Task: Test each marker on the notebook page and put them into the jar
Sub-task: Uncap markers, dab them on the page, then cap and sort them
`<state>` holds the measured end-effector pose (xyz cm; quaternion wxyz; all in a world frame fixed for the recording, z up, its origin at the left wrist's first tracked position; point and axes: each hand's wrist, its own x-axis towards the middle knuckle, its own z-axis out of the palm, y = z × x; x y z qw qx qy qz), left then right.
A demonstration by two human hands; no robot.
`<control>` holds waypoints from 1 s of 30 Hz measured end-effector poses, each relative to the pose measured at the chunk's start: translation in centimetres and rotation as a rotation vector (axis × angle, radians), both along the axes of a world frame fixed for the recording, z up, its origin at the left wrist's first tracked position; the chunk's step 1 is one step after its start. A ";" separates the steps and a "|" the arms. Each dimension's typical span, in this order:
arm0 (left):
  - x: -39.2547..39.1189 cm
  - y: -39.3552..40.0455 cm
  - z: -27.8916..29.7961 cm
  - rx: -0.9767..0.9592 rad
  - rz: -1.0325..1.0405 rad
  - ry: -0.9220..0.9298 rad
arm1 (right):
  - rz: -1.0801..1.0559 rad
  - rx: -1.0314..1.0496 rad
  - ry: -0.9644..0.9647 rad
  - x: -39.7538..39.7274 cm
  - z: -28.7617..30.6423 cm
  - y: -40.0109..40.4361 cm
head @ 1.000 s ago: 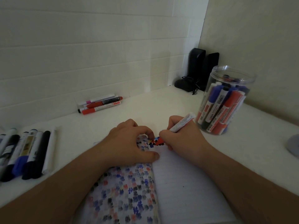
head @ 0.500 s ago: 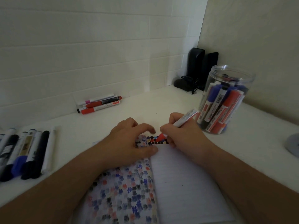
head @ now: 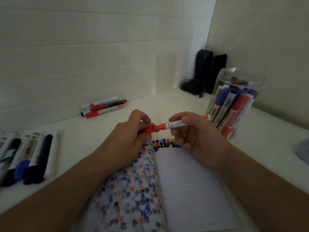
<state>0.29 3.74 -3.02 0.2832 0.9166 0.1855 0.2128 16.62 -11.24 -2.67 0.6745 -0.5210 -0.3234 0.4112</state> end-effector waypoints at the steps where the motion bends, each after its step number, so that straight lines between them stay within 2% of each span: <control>1: -0.1 -0.1 0.1 0.006 -0.002 0.001 | -0.010 -0.017 -0.002 -0.1 0.0 0.1; 7: 0.0 -0.1 0.2 0.018 -0.010 -0.014 | -0.079 -0.036 0.014 0.0 0.3 0.3; 13: 0.0 -0.2 -0.1 0.025 -0.021 -0.079 | -0.102 -0.064 -0.144 -0.6 0.1 0.7; 16: 0.0 -0.3 0.2 -0.109 0.049 -0.201 | -0.137 -0.011 -0.164 -0.5 0.2 0.5; 21: 0.4 -1.6 0.9 -0.550 0.005 -0.292 | -0.150 0.114 -0.154 -1.4 0.5 0.4; 26: 0.5 -2.1 0.6 -0.613 0.034 -0.259 | -0.187 0.144 -0.343 -2.4 0.3 0.6; 30: 0.7 -2.5 0.6 -0.620 0.054 -0.301 | -0.207 0.174 -0.291 -2.9 0.3 0.7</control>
